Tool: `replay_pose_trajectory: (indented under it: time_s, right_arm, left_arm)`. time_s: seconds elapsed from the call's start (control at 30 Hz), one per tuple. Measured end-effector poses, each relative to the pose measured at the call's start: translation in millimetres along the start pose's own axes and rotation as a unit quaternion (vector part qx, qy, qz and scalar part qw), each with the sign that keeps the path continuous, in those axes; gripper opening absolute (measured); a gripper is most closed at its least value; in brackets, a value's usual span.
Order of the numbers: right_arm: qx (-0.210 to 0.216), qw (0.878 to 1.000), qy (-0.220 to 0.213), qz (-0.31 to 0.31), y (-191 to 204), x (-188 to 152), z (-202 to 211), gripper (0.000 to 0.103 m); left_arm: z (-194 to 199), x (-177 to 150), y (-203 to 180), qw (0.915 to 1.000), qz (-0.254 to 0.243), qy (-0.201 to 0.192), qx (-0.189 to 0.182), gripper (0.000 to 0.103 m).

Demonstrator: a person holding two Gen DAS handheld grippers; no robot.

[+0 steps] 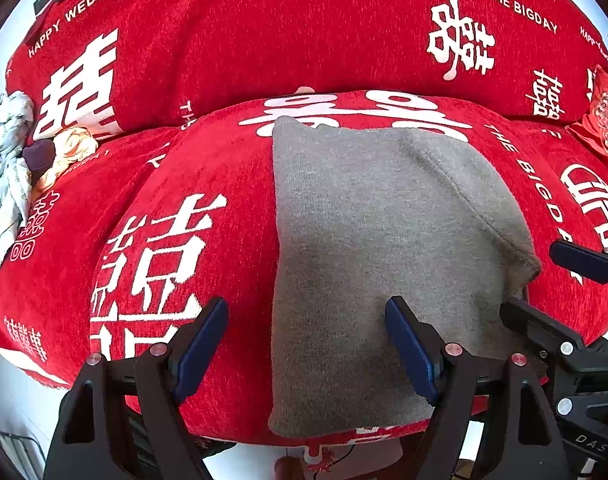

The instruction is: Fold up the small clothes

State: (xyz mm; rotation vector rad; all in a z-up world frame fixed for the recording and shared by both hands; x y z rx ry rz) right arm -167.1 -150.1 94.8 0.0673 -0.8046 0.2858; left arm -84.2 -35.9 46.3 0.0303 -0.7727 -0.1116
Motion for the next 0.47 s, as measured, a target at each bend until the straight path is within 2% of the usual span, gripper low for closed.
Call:
replay_pose_trajectory:
  time_s: [0.47]
  right_arm:
    - [0.003, 1.0, -0.002, 0.0, 0.3, -0.5, 1.9, 0.069]
  left_arm:
    - [4.2, 2.2, -6.8, 0.9999, -0.011, -0.001, 0.003, 0.081]
Point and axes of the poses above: each gripper's, at about its wrist camera, not at the fingertips, and z roughly against the way its jaws point, y to its left, x to its top, the point moved 2 cm from there along -z, roughly the way its jaws point, and after that the axes turned 13 degrees about -y, right-handed, at the moved point
